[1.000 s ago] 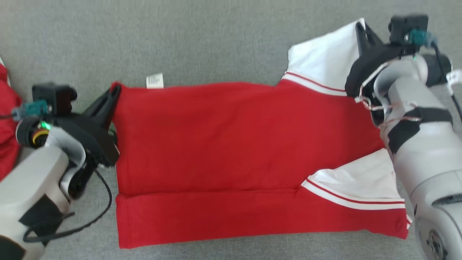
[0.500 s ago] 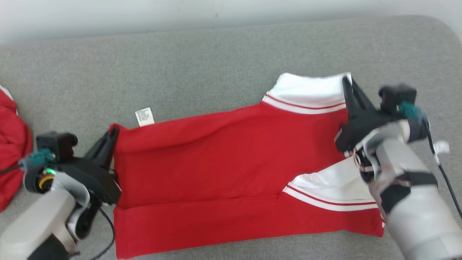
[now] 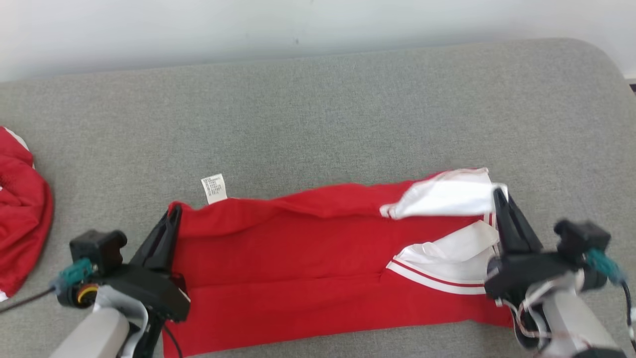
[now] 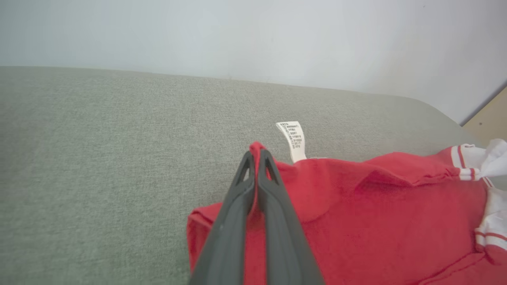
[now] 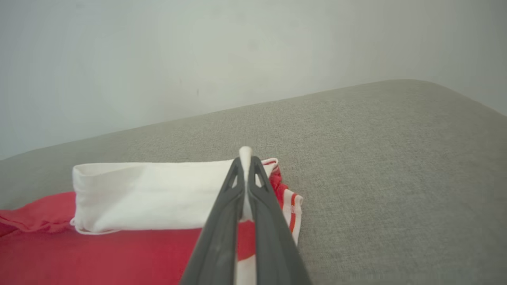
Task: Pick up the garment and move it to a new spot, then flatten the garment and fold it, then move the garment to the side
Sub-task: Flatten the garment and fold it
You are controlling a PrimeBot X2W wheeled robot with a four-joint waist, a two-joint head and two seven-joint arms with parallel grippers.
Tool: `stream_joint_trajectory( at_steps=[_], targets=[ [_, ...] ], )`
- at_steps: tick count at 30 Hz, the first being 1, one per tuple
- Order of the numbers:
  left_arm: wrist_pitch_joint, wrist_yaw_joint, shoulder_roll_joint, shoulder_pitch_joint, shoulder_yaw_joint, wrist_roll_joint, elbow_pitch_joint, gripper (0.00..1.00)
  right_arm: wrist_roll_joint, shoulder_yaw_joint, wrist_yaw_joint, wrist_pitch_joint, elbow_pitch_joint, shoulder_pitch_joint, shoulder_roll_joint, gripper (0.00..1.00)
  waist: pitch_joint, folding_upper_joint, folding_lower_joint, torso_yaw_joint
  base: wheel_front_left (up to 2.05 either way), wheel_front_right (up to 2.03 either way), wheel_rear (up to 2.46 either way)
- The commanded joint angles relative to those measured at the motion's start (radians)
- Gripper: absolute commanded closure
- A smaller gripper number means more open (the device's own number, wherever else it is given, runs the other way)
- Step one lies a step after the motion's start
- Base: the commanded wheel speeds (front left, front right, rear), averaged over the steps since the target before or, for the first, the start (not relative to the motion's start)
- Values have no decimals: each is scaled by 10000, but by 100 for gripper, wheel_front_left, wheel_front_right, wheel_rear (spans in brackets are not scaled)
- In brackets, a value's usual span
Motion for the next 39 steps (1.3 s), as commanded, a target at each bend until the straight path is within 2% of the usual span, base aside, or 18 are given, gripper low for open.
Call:
stream_joint_trajectory(
  at_steps=[1, 9, 21, 22, 23, 24, 31, 39],
  targets=[
    [-29, -8, -146, 434, 335, 295, -172, 100, 42, -142, -25, -43, -408, 482, 129, 100, -85, 1, 1, 26, 0, 0, 0],
    [-29, -171, -908, 1975, 1910, 1509, -1030, 100, -126, -1317, -25, 349, -2273, 2604, 536, 100, -281, 1, 1, 133, 0, 0, 0],
    [-30, -687, -1747, 2732, 2808, 2538, -527, 100, -589, -2116, -25, 1254, -3368, 4042, 1218, 100, -574, 1, 1, 293, 0, 0, 0],
    [-30, -681, -1785, 2740, 2875, 2702, -479, 95, -608, -2134, -25, 1274, -3375, 4091, 1247, 78, -598, 1, 1, 301, 0, 0, 0],
    [-30, -689, -1820, 2768, 2924, 2881, -424, 57, -661, -2144, -25, 1286, -3387, 4114, 1273, 51, -620, 1, 1, 311, 0, 0, 0],
    [-30, -713, -1879, 2800, 3000, 2968, -396, 0, -700, -2158, -25, 1289, -3414, 4140, 1301, 0, -642, 1, 1, 319, 0, 0, 0],
    [-30, -862, -2311, 3164, 3891, 3713, -462, 0, -863, -2246, -25, 1257, -3605, 4153, 1292, 0, -885, 1, 1, 380, 0, 0, 0],
    [-30, -950, -2819, 4026, 5504, 4774, -1522, 0, -960, -2384, -25, 1522, -3414, 3958, 1038, 0, -1231, 1, 1, 523, 0, 0, 0]
  ],
)
